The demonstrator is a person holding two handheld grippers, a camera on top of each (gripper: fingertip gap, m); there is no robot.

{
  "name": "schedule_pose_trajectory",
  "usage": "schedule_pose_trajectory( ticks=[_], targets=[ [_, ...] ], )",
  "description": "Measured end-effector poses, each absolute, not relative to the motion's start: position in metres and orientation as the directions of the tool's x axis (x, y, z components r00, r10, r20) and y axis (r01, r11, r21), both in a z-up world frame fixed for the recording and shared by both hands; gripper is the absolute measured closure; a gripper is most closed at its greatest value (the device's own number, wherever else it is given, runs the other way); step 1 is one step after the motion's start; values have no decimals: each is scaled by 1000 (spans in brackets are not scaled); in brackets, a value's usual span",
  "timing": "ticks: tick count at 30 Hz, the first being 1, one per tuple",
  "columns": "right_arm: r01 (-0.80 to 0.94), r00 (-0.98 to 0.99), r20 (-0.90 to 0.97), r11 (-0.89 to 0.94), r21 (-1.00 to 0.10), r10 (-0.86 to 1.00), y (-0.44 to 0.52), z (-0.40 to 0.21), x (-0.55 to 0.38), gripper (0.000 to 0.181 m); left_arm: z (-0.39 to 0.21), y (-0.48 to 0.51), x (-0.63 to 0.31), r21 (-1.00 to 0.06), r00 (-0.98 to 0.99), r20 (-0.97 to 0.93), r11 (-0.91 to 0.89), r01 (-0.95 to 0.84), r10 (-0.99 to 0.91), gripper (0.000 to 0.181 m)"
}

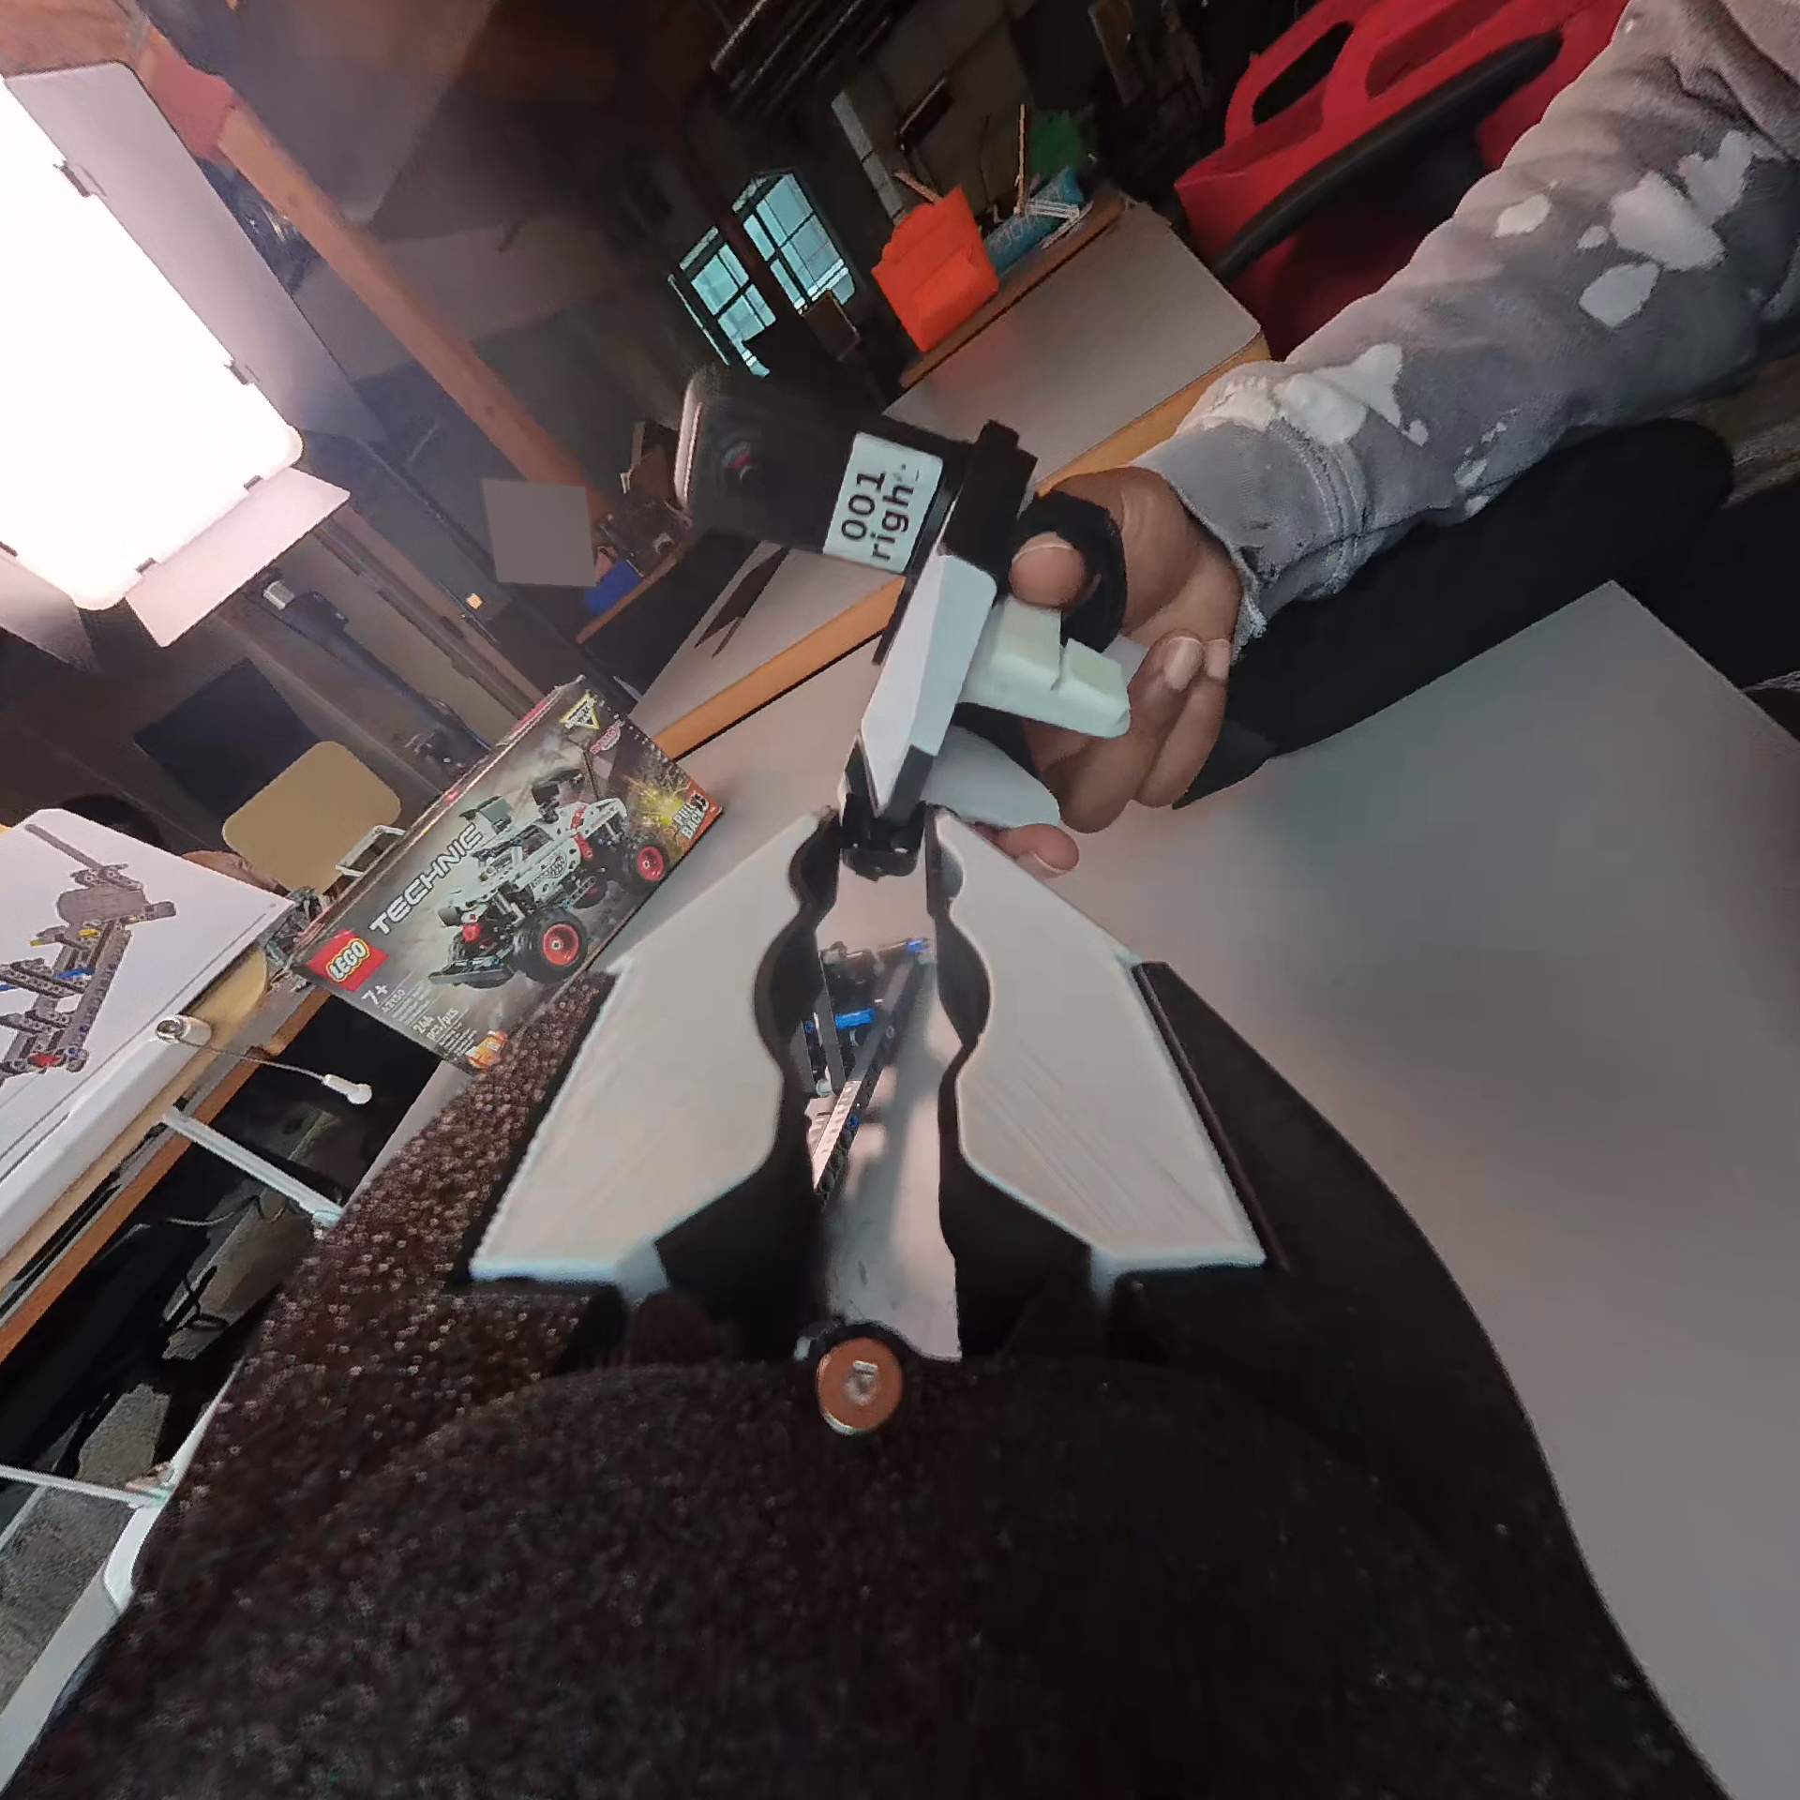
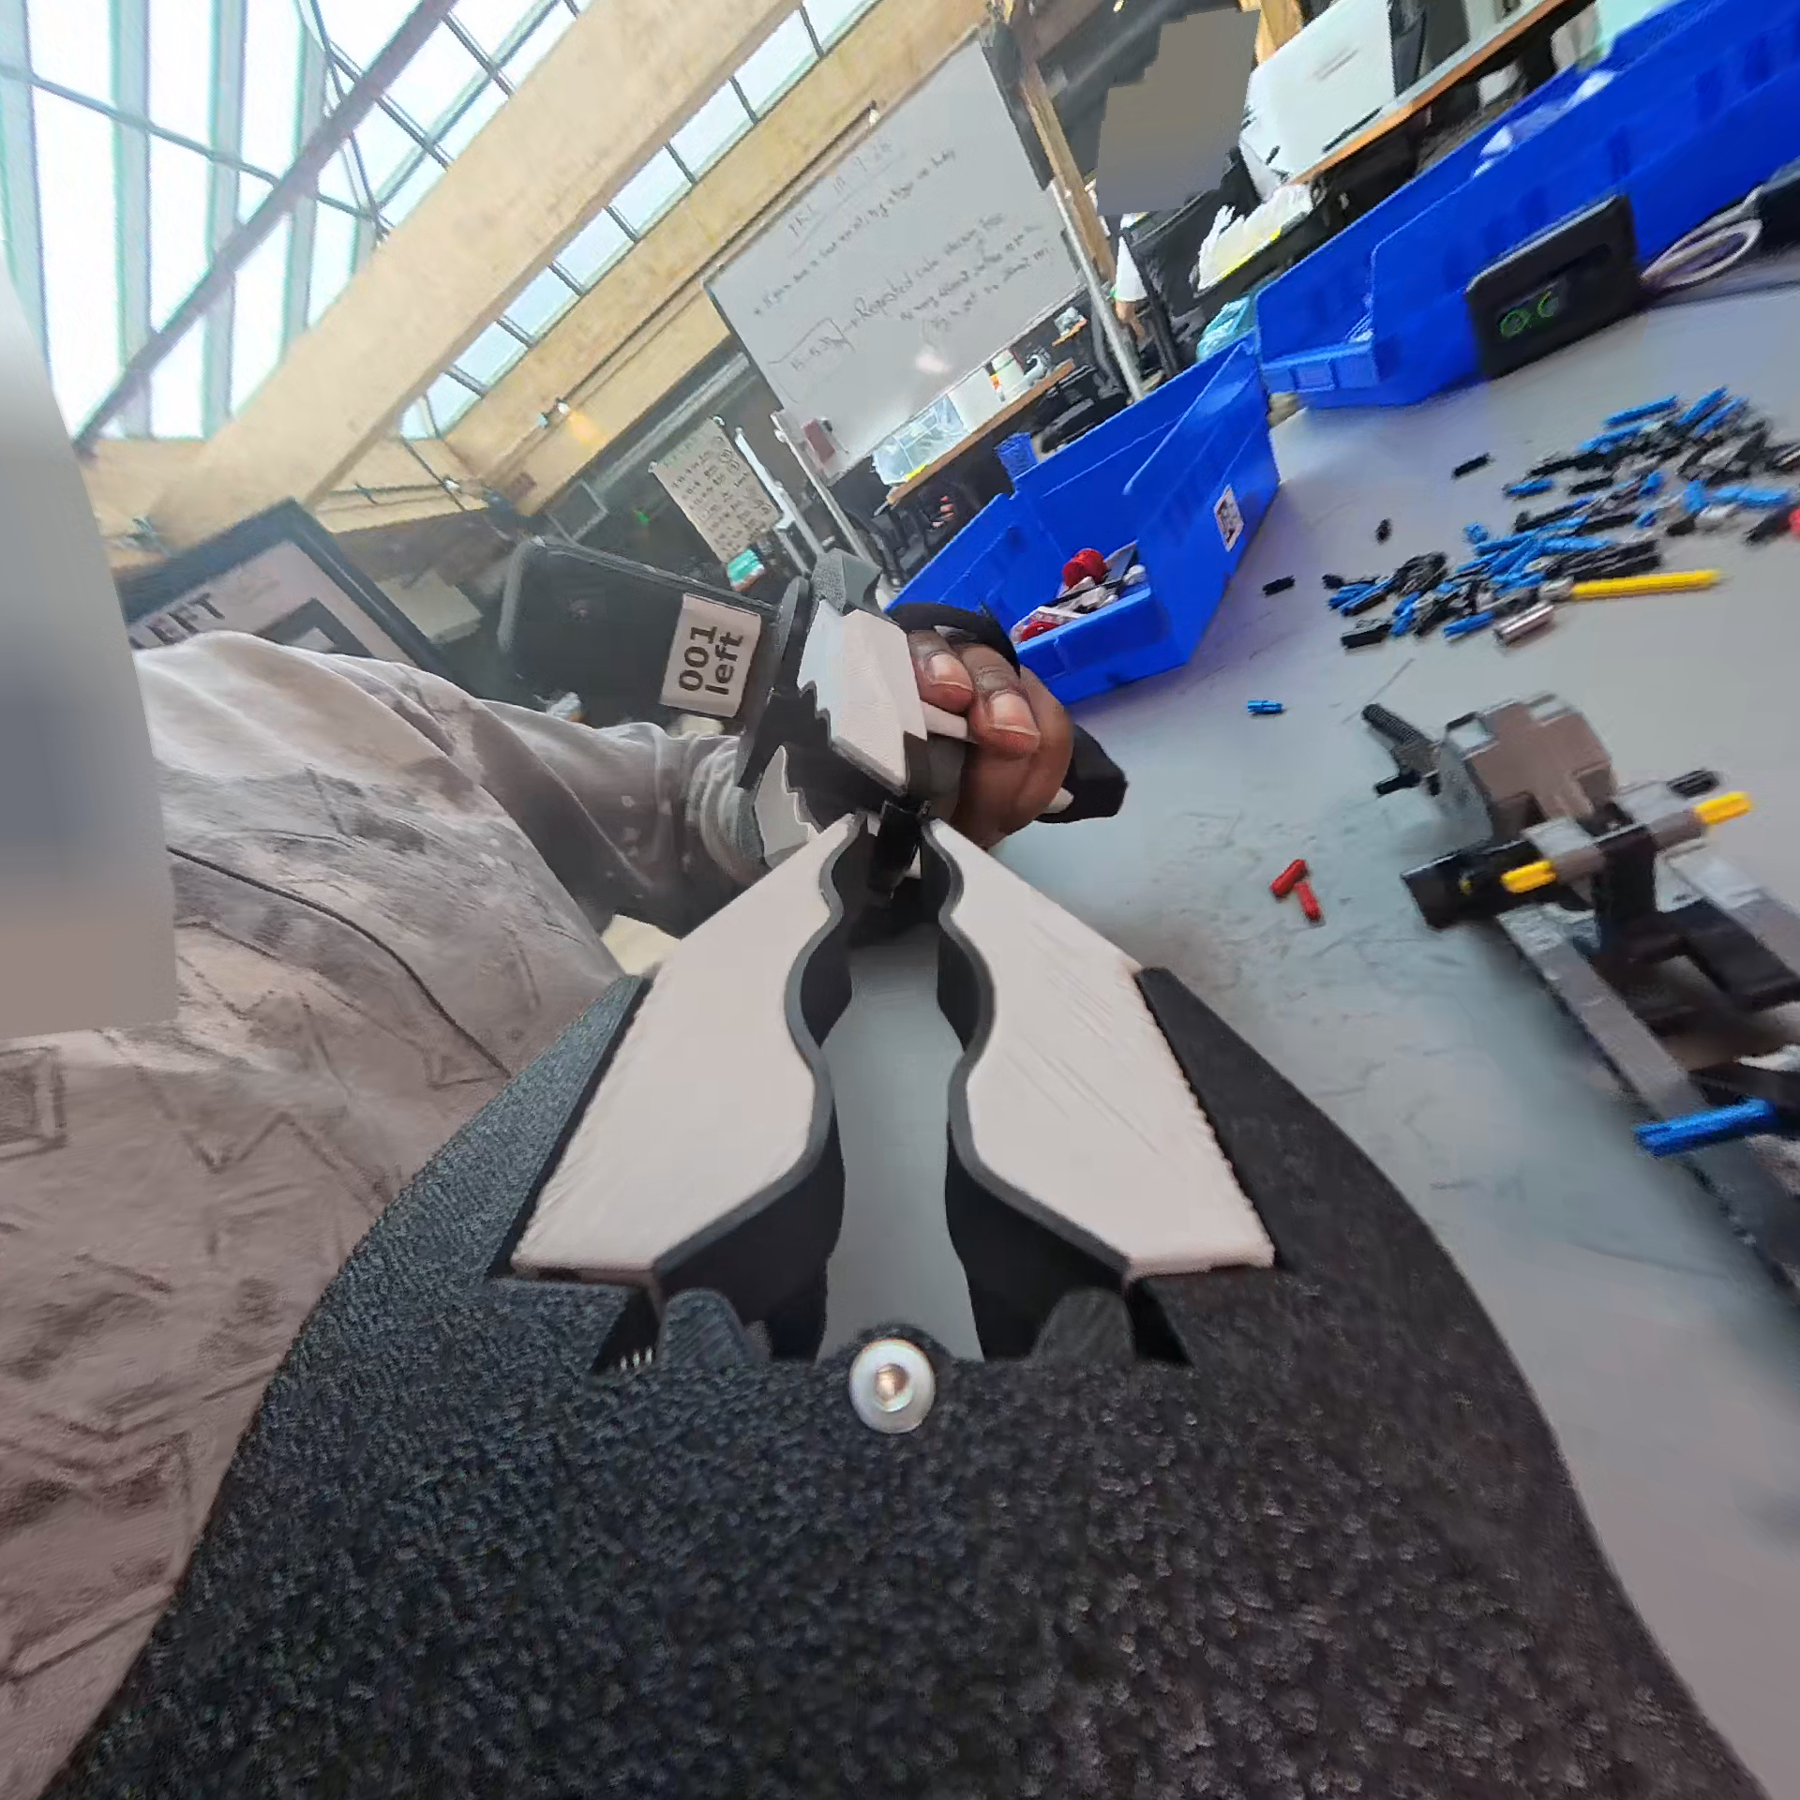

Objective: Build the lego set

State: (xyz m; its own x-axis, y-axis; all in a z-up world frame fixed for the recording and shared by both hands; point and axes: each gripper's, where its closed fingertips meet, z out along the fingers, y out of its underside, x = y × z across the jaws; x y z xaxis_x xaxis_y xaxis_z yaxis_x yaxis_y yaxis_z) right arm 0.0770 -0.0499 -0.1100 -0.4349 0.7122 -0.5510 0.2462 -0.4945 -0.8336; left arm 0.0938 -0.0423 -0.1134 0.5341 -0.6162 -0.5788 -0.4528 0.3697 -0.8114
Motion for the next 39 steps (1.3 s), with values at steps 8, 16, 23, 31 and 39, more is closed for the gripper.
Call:
schedule_pose_trajectory(
  ticks=[8,16,23,31,39],
  targets=[
    [-7,-175,196,198,-980,965,-35,-103,78,174,-112,-40,76,-977,570,-193,99,-191,-798,157],
    [-21,-12,621,621,-783,783,-39,-104,75,174,-117,-45,85,-945,398,323,-316,84,-858,146],
    [-52,-14,648,646,-761,762,-44,-102,77,174,-108,-47,85,-816,214,572,-526,238,-792,147],
    [-28,-6,757,757,-653,653,-50,-111,74,174,-110,-48,87,-837,251,545,-505,209,-800,164],
    [-56,-93,496,493,-868,863,-44,-104,79,158,-104,-47,81,-991,485,123,-128,22,-866,163]
  ],
)
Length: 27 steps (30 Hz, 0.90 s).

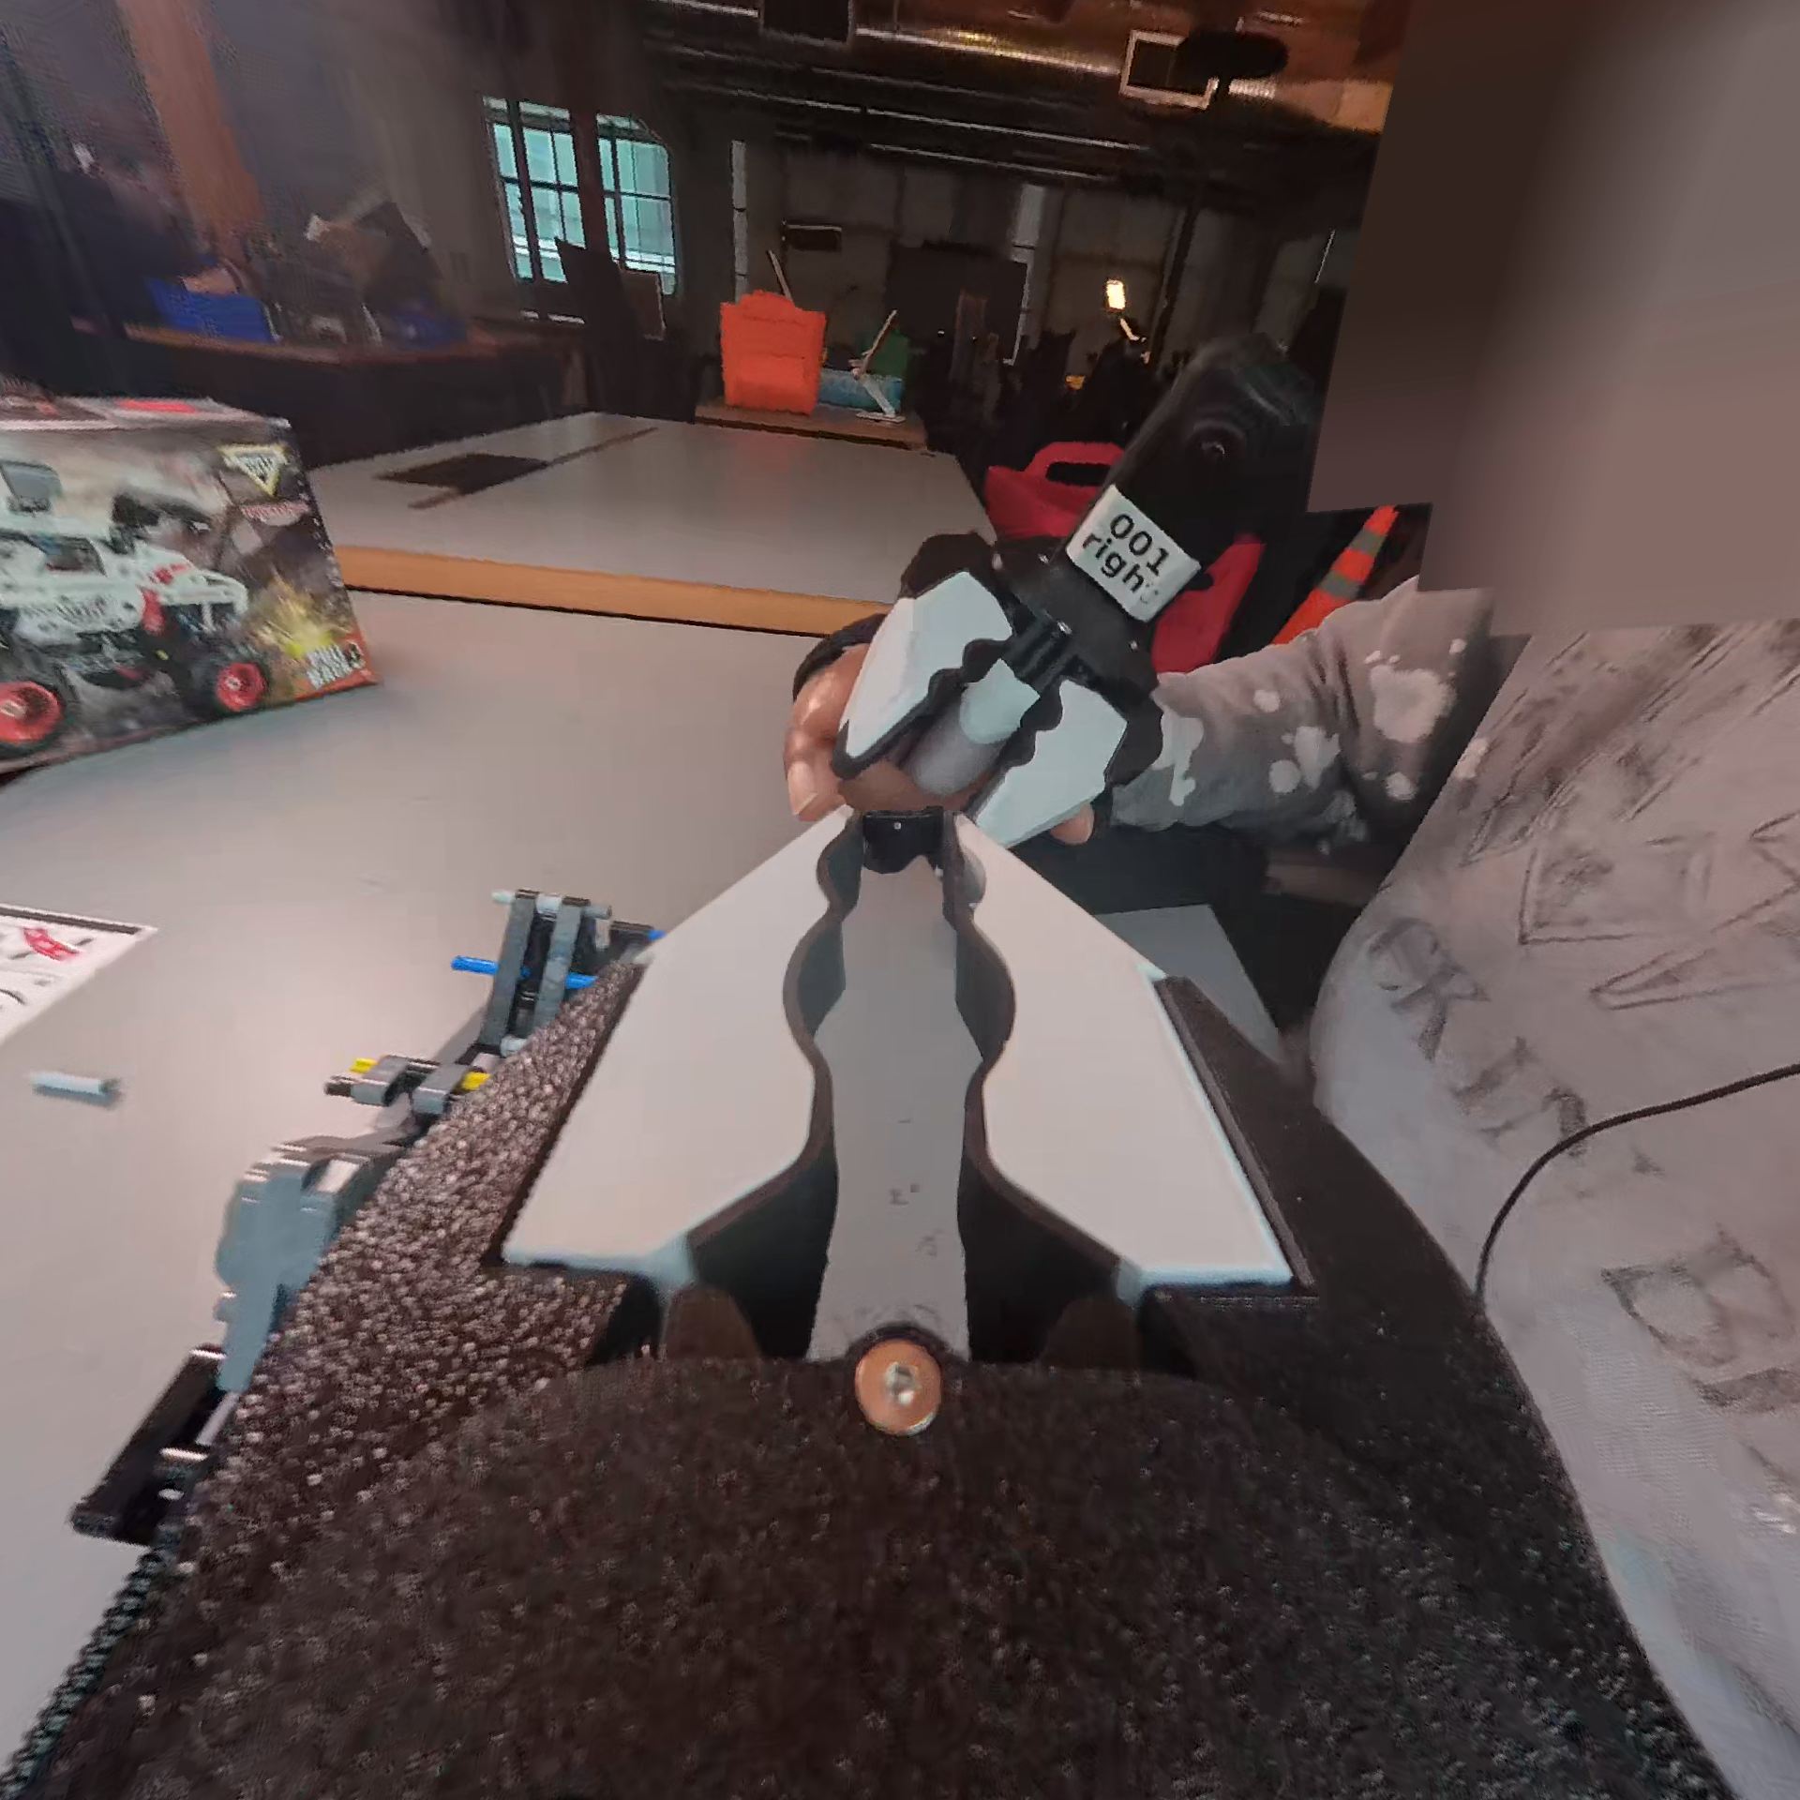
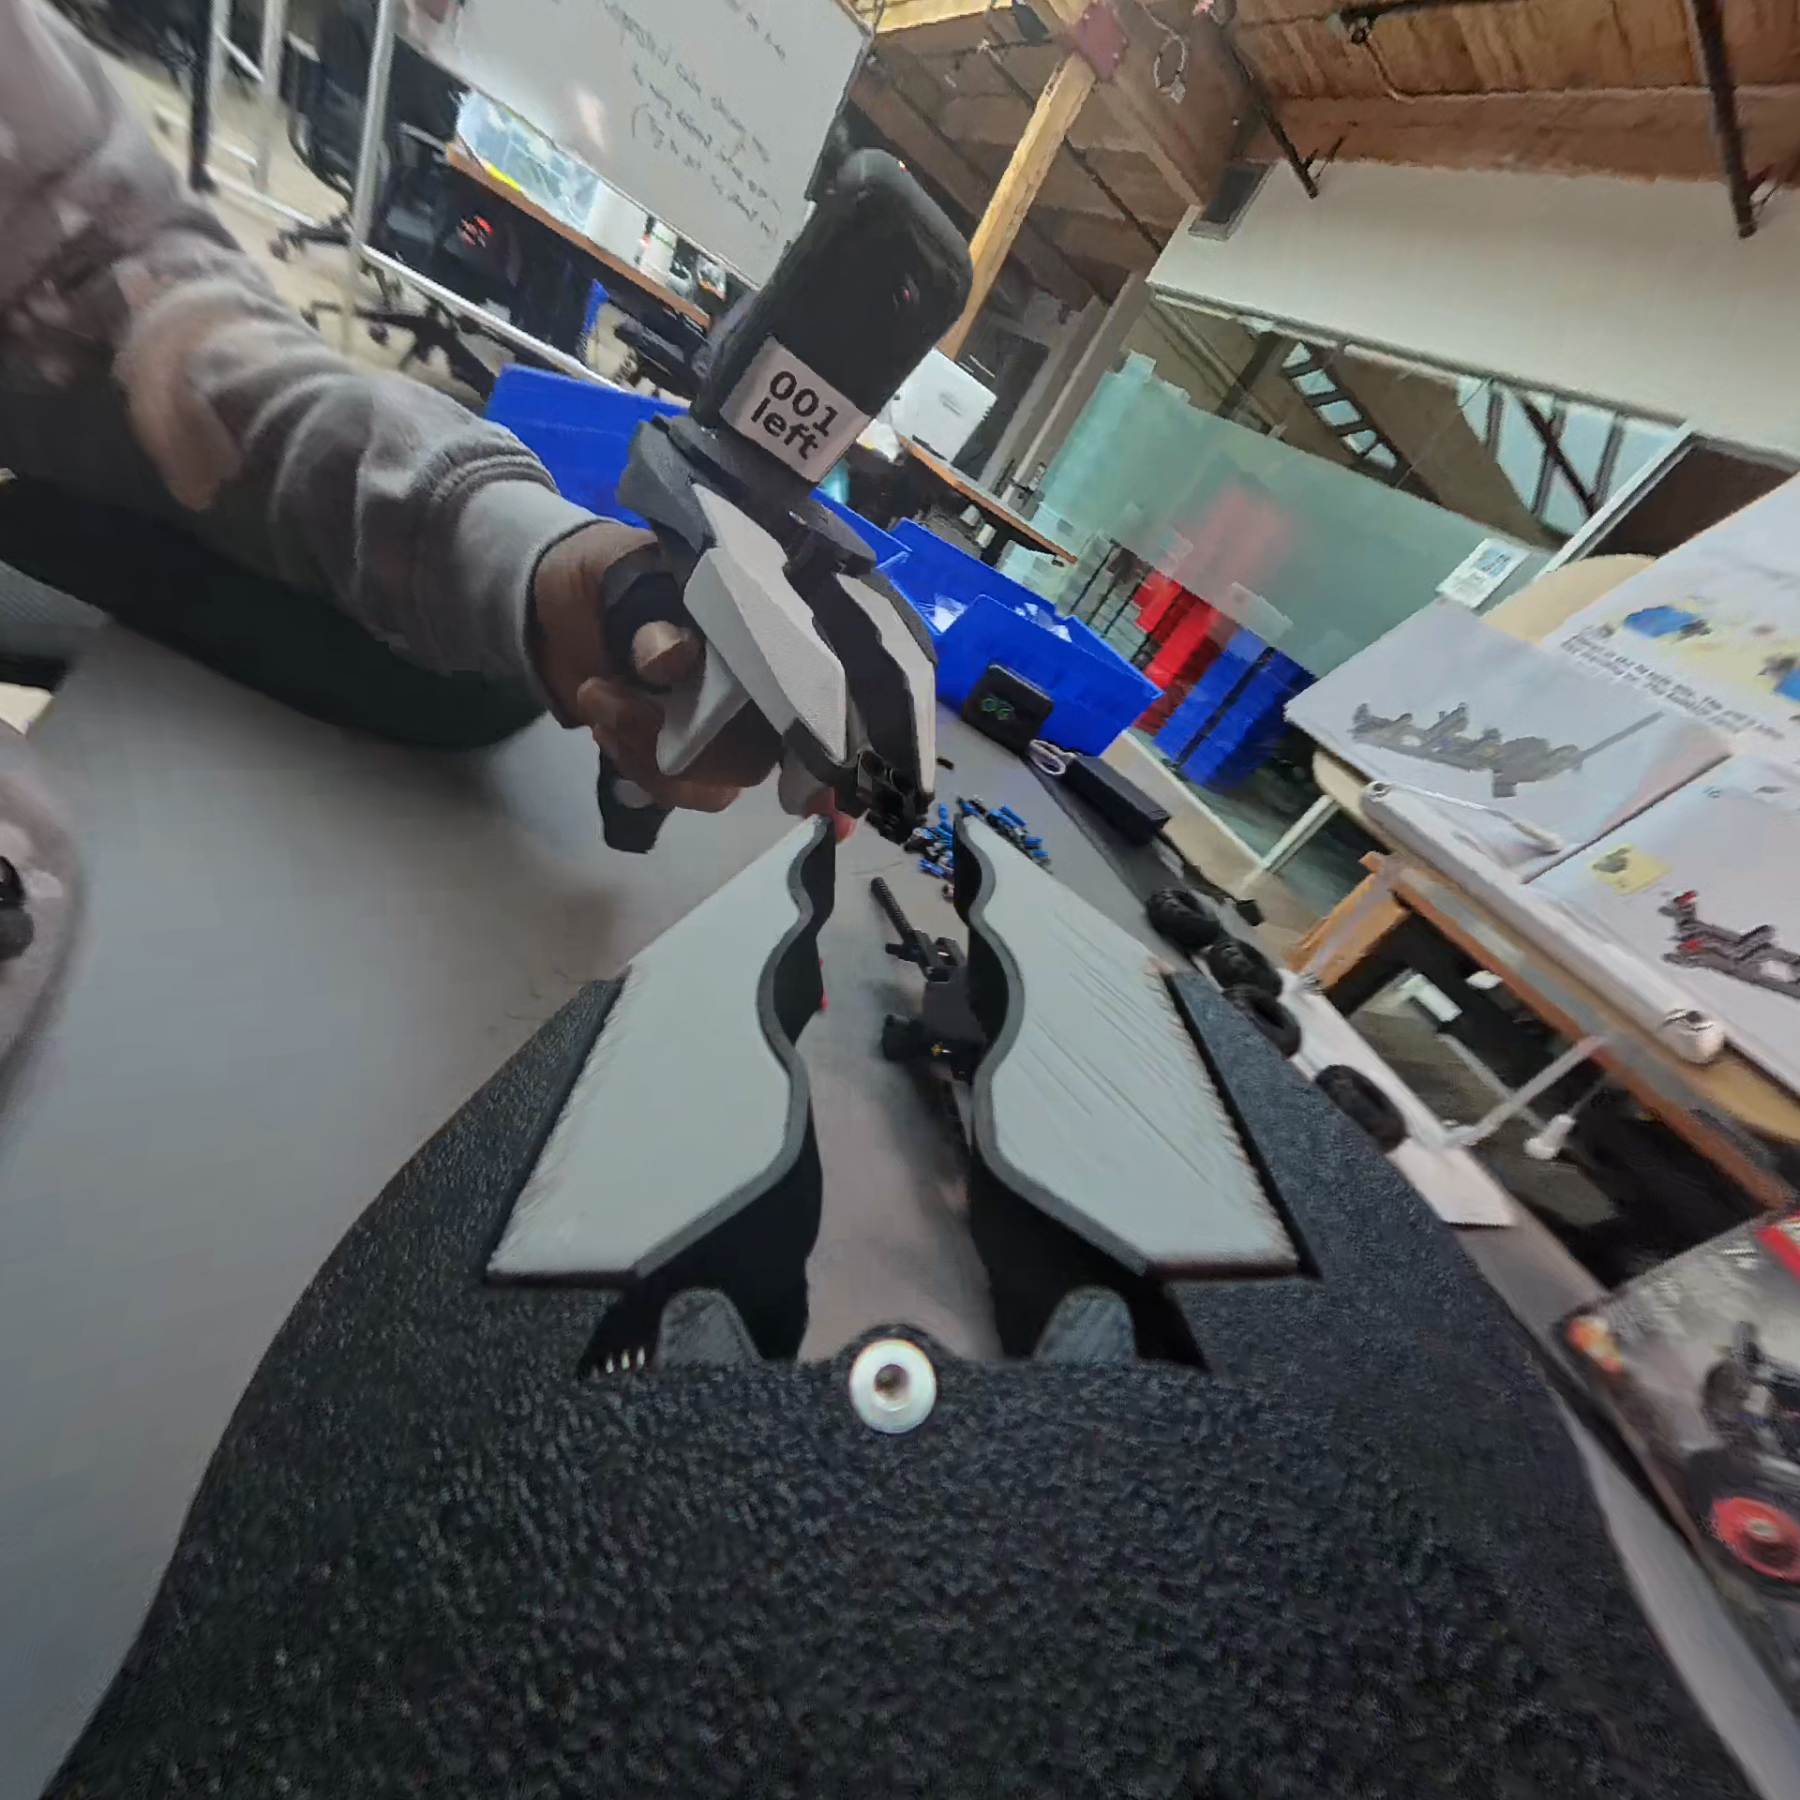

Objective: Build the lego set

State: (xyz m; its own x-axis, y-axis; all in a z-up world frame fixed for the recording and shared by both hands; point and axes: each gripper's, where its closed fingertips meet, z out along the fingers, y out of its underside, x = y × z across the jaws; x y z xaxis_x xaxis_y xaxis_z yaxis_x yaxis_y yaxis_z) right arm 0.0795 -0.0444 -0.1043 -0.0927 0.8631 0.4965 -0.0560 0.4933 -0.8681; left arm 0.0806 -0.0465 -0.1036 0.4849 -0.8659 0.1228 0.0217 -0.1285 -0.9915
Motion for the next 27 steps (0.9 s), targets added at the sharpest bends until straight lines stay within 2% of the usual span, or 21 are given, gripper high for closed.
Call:
schedule_pose_trajectory(
  ticks=[4,8,21,27],
  targets=[
    [-52,-226,239,233,-971,944,-48,-104,83,157,-102,-52,84,-994,518,-82,35,-101,-851,164],
    [-45,-295,156,150,-988,943,-55,-104,84,160,-103,-57,89,-980,506,-181,112,-163,-844,163],
    [-13,-335,29,26,-1000,942,-53,-104,83,166,-107,-56,88,-998,475,-26,-6,-66,-880,164],
    [-10,-339,17,14,-1000,941,-53,-105,84,166,-108,-56,89,-998,474,-17,-16,-66,-881,164]
  ],
)
